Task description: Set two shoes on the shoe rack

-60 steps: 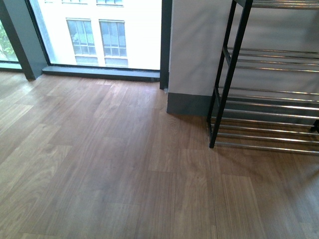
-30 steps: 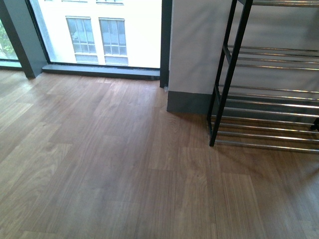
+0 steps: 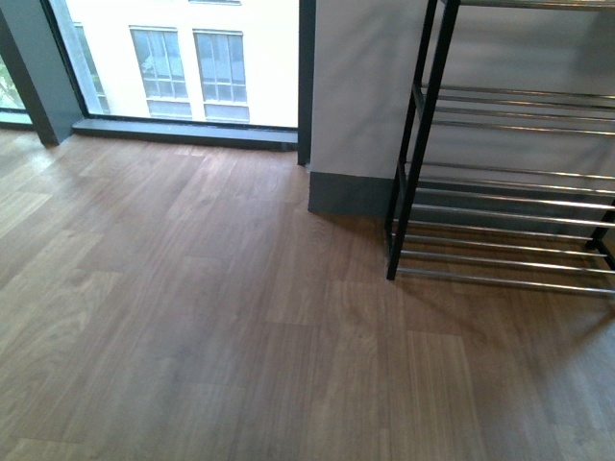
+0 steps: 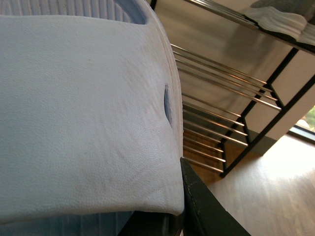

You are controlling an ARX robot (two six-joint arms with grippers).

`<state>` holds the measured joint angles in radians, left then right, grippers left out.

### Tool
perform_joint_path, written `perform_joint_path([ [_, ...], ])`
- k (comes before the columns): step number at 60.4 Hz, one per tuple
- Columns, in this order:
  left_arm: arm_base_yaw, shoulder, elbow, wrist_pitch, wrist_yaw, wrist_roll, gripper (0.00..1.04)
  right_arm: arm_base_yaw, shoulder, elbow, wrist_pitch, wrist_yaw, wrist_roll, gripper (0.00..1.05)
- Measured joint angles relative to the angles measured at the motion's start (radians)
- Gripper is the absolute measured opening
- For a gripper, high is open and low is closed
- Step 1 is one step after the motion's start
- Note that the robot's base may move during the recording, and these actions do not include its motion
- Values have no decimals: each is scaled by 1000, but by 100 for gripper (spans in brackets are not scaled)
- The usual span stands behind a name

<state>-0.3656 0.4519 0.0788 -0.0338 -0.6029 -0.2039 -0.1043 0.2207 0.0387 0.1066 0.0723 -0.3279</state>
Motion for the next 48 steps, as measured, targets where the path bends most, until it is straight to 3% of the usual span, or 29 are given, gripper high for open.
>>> perform_joint_path([
  [48, 1, 0, 0, 0, 1, -2, 2, 1, 0, -1, -1, 2, 2, 2],
])
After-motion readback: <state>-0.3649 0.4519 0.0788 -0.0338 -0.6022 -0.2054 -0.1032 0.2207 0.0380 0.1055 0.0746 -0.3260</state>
